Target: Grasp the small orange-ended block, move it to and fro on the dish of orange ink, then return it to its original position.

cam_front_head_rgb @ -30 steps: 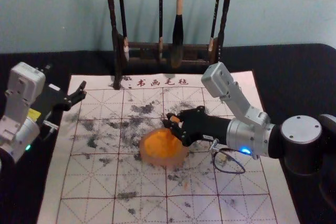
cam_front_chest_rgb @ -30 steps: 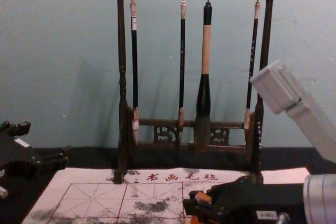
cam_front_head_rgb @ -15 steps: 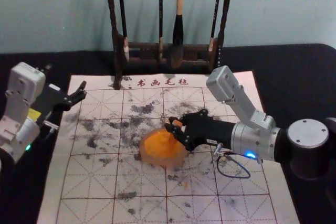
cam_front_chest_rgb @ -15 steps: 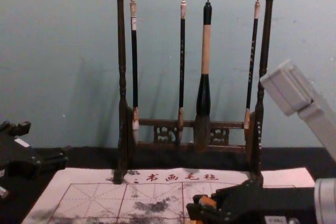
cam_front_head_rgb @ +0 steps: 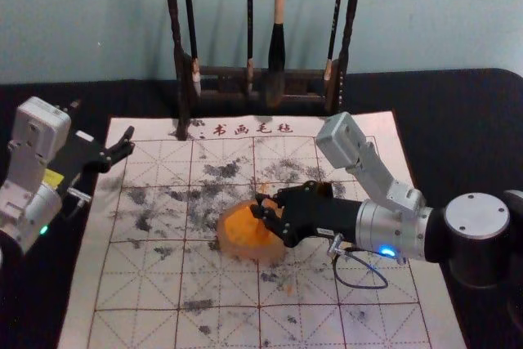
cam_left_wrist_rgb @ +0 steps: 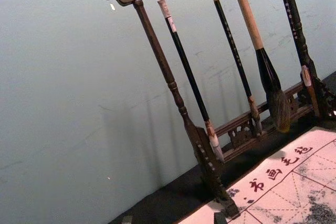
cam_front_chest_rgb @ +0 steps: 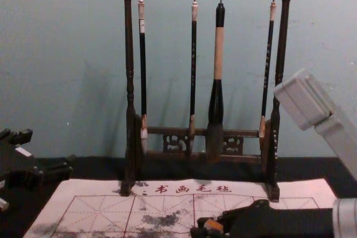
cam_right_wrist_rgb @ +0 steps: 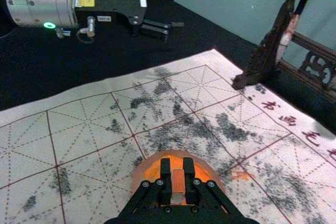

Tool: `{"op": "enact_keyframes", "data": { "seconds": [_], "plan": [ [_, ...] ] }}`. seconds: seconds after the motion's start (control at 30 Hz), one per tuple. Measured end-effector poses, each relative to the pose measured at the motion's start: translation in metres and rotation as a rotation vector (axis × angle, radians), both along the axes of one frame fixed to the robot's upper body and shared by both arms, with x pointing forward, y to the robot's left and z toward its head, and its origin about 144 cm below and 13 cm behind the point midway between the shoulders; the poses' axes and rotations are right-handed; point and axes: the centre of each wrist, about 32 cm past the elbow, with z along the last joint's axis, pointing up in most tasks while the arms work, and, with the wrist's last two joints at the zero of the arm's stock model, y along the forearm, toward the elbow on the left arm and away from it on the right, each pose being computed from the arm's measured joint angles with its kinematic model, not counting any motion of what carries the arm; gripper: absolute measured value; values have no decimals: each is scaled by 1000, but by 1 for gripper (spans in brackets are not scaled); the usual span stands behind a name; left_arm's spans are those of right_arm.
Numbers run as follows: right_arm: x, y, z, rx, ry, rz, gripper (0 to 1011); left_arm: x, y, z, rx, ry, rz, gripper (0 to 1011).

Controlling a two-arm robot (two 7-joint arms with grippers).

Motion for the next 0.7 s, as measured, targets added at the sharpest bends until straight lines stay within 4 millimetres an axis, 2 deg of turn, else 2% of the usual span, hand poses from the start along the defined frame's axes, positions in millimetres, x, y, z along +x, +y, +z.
{"op": "enact_keyframes", "data": {
  "seconds": [0.7],
  "plan": [
    [5, 19, -1, 10, 2, 21, 134, 0, 0, 0, 0, 0, 0, 1001]
  ]
}}
